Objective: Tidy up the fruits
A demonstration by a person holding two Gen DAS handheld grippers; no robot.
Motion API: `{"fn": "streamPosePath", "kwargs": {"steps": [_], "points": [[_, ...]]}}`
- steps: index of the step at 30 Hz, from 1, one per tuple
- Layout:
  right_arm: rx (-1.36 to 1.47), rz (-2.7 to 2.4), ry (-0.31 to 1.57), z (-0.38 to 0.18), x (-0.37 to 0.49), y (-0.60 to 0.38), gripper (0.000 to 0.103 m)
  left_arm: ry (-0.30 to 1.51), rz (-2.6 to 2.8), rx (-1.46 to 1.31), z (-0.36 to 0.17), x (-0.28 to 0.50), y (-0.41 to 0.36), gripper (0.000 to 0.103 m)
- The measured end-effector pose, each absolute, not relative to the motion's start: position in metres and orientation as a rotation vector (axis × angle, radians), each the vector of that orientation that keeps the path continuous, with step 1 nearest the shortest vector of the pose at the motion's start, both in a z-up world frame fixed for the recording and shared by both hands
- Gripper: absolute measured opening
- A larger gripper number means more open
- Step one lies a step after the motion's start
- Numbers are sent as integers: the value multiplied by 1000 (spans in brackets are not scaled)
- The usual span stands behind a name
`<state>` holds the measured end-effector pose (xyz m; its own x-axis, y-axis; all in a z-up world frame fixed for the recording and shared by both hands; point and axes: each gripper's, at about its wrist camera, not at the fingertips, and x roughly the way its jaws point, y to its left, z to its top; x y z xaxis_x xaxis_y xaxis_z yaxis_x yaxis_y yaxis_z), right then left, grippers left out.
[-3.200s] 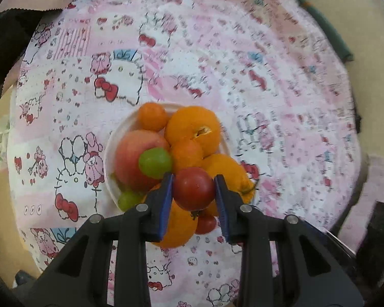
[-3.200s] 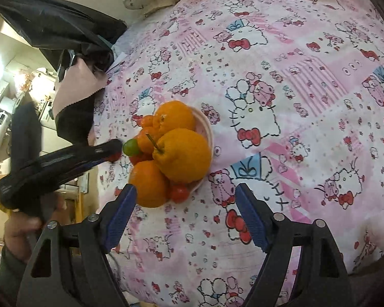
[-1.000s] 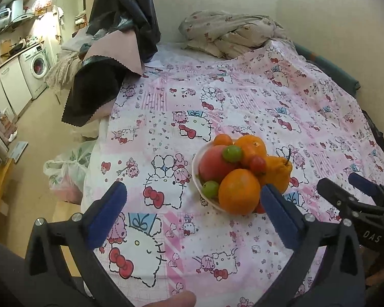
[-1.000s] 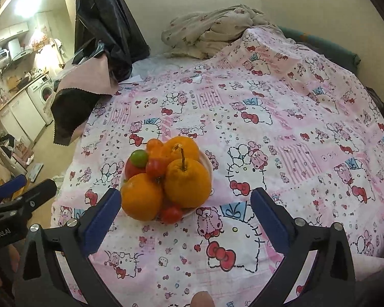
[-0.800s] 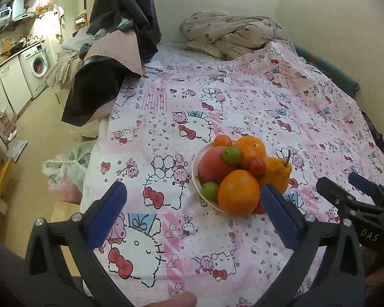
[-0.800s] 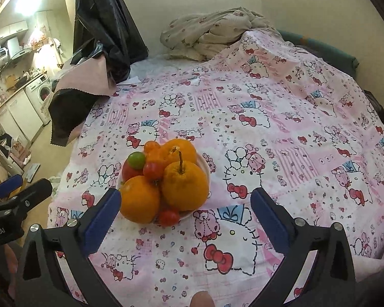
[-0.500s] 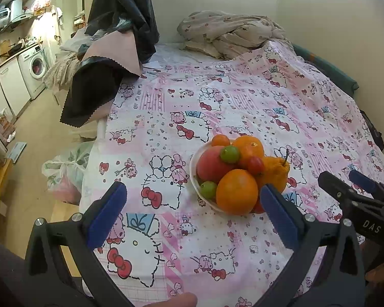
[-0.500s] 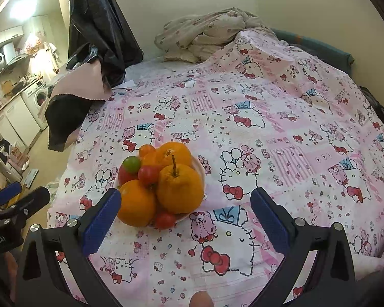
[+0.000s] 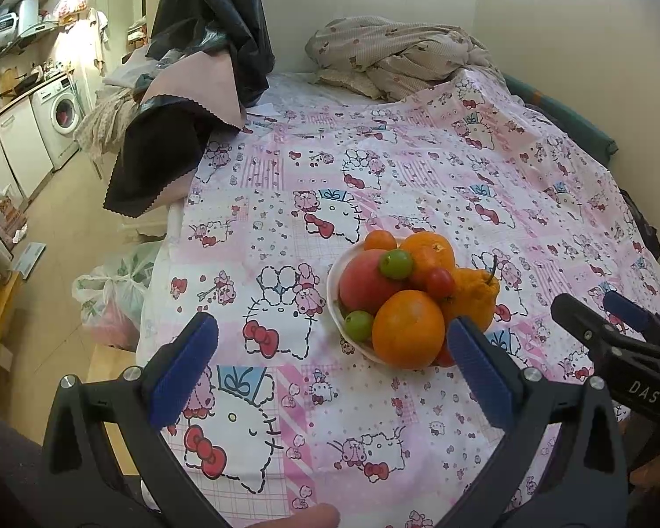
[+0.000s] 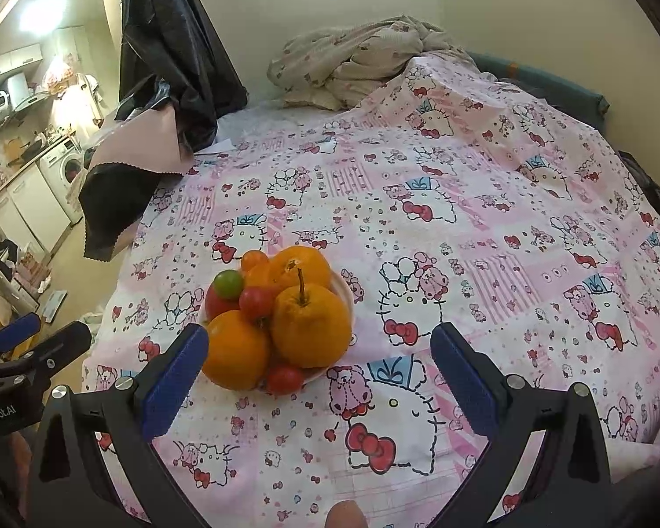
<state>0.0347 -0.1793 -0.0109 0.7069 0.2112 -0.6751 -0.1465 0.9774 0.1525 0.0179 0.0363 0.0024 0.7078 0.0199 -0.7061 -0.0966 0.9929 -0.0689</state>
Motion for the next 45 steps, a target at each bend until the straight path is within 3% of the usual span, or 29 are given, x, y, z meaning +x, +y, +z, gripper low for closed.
{"fn": "streamPosePath", "kwargs": {"steps": [45], "points": [[79,193,743,-4,32,-178,103,785,66,-93,0,17,36,103]]}}
